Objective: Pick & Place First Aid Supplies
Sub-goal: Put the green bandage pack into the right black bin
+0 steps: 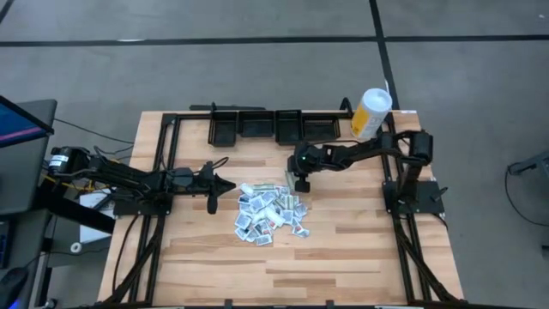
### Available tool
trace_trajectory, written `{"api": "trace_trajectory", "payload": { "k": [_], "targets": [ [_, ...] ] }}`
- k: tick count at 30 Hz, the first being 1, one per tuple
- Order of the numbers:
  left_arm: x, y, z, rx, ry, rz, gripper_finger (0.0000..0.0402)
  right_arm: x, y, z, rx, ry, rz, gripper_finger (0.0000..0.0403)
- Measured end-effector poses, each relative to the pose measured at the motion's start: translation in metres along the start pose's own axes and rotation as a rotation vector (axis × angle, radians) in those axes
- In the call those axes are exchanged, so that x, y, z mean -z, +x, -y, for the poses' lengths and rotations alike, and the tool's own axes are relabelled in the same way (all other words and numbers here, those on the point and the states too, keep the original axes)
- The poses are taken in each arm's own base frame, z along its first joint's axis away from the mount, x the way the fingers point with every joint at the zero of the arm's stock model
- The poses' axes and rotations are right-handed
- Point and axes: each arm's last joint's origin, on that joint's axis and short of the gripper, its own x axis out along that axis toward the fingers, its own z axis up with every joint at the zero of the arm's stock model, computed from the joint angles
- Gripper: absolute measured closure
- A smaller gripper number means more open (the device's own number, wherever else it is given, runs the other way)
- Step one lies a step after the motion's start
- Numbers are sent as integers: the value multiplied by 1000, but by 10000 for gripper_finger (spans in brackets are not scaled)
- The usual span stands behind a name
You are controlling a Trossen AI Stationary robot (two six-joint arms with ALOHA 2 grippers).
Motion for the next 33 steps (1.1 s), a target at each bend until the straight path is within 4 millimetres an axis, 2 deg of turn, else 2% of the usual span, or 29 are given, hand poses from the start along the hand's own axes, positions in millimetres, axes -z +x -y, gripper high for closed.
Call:
{"api": "trace_trajectory", "payload": {
  "k": [9,18,24,33],
  "targets": [
    [0,0,0,0,2,0,376,-20,-42,17,160,-46,57,402],
    [0,0,0,0,2,0,376,-23,-89,54,429,-18,56,402],
    [0,0,0,0,2,0,376,-16,-112,86,604,31,28,402],
    [0,0,0,0,2,0,376,12,-126,128,722,191,-51,402]
  ]
}}
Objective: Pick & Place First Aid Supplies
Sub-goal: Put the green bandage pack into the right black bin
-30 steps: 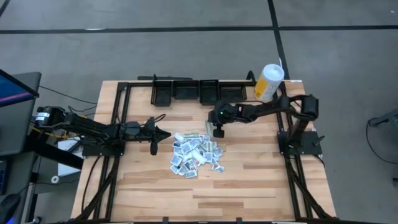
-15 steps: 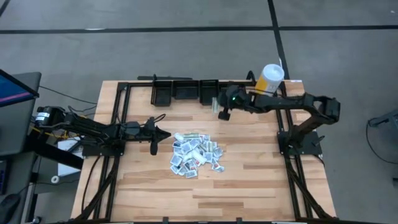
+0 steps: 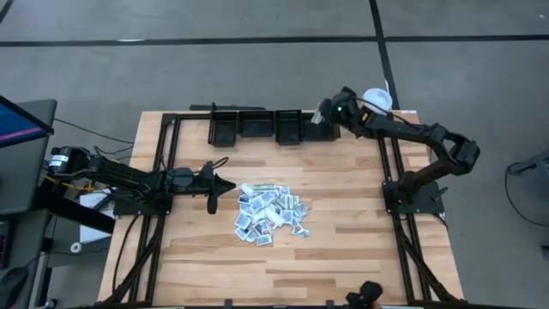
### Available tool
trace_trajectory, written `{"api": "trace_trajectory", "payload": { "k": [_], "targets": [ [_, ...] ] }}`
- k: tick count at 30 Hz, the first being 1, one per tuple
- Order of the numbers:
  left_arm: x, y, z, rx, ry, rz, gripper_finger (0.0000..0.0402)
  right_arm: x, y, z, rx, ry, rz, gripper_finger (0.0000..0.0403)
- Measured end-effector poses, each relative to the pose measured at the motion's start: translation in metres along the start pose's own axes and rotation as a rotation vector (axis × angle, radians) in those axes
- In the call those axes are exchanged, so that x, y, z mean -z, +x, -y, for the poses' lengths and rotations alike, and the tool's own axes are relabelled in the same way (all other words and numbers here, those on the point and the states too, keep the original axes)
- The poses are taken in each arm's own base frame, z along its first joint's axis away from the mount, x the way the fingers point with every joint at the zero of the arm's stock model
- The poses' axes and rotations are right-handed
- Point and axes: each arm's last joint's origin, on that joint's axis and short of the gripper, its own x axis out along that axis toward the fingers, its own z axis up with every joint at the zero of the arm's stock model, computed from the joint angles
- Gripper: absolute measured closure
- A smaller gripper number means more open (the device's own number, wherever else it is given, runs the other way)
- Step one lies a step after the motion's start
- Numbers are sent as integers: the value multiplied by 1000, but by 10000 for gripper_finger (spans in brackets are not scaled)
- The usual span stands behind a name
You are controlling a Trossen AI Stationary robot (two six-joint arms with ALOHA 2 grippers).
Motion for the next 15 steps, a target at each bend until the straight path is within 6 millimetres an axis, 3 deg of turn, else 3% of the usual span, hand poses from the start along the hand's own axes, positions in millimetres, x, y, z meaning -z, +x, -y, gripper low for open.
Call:
{"api": "trace_trajectory", "payload": {
  "k": [10,15],
  "targets": [
    [0,0,0,0,0,0,376,17,7,16,-42,171,-101,400],
    [0,0,0,0,0,0,376,17,6,13,-52,187,-102,368]
  ]
}}
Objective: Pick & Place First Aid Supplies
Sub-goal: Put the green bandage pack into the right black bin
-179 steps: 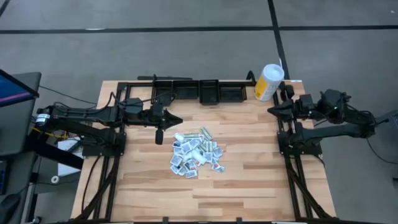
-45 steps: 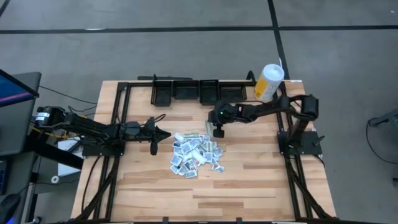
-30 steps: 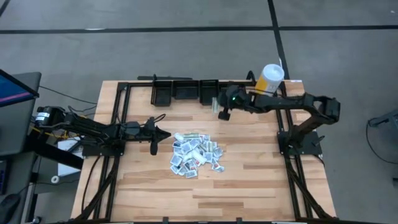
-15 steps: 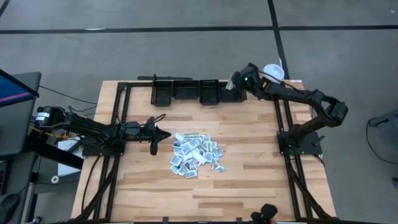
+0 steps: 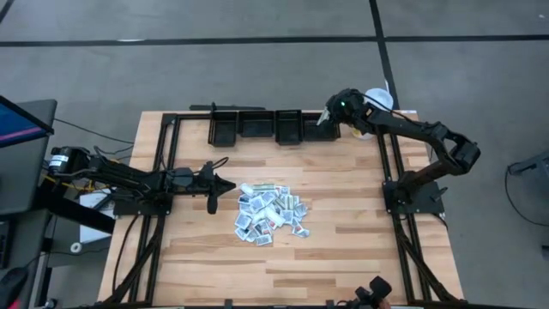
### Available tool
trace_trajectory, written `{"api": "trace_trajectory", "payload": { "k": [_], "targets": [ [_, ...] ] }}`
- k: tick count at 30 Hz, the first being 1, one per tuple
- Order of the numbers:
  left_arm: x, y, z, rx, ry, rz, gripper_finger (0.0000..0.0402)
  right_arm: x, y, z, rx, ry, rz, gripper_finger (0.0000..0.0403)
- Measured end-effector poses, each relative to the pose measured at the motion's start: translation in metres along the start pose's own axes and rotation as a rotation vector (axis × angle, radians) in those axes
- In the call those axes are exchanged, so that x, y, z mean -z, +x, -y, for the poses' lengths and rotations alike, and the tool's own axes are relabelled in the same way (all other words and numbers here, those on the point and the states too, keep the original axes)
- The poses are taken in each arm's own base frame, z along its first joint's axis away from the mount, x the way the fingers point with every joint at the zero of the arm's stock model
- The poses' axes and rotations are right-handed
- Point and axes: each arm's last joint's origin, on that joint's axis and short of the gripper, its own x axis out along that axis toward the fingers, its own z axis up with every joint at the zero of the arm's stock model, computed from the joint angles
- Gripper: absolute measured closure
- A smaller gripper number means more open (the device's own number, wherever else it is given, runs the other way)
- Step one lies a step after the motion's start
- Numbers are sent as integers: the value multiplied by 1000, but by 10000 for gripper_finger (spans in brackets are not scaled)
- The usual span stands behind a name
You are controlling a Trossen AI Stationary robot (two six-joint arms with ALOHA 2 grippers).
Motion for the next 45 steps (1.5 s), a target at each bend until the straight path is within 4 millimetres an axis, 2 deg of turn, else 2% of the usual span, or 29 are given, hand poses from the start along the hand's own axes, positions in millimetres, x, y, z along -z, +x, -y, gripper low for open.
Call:
{"api": "trace_trajectory", "payload": {
  "k": [7,11,16,19,24,28,31,38,43,45],
  "targets": [
    [0,0,0,0,0,0,376,0,0,-1,-20,25,1,298],
    [0,0,0,0,0,0,376,-3,-2,-11,-183,40,46,275],
    [-2,0,0,4,-24,15,376,-8,-14,-41,-580,-69,133,269],
    [-1,0,1,23,-88,11,376,-7,-24,-65,-749,-181,184,273],
    [-2,0,2,44,-152,16,376,1,-39,-99,-866,-302,205,284],
    [-3,0,2,45,-161,22,376,10,-52,-125,-940,-319,214,287],
    [-4,0,2,31,-154,31,376,18,-59,-140,-986,-258,202,287],
    [-5,0,0,-12,-170,52,376,44,-69,-164,-959,59,55,288],
    [-5,0,0,-10,-188,56,376,76,-72,-184,-789,213,-1,288],
    [-5,0,0,-9,-188,58,376,81,-75,-187,-739,282,2,288]
  ]
}}
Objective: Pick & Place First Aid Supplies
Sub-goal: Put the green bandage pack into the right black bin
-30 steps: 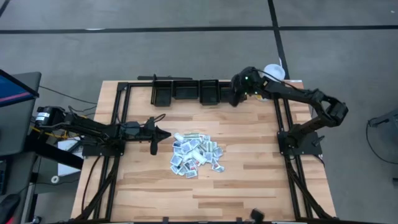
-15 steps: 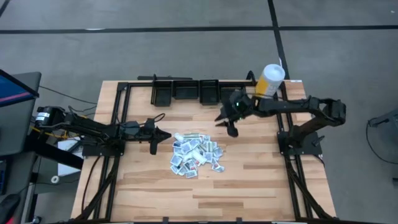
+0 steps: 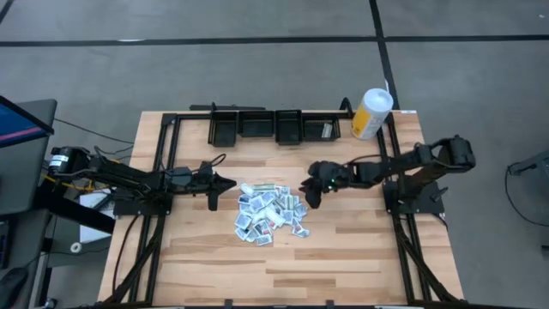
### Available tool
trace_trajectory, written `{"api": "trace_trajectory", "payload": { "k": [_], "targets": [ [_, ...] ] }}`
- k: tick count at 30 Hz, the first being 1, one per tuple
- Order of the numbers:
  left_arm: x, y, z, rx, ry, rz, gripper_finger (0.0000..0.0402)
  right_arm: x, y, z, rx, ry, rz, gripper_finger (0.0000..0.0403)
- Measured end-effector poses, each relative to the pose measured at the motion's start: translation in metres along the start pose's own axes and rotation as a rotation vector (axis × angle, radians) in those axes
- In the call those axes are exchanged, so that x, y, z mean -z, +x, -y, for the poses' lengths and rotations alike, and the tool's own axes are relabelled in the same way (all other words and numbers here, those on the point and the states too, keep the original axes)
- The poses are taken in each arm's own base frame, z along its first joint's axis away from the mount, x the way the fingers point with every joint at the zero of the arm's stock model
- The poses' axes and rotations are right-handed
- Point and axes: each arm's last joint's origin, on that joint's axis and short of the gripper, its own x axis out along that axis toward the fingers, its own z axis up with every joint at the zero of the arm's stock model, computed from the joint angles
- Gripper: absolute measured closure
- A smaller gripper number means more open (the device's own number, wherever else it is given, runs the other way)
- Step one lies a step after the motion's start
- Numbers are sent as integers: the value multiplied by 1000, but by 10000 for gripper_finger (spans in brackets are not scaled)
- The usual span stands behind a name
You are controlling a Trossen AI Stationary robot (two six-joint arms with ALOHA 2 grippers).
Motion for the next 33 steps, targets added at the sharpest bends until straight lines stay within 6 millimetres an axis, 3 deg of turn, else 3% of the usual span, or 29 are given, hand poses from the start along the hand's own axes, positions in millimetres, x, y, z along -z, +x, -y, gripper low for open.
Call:
{"api": "trace_trajectory", "payload": {
  "k": [7,18,33],
  "targets": [
    [0,0,0,5,-1,2,376,10,7,-19,-49,13,49,261],
    [-1,0,1,11,-7,13,376,26,21,-21,-87,52,-24,167],
    [-18,0,-4,-26,22,171,376,28,53,-25,-57,60,-36,177]
  ]
}}
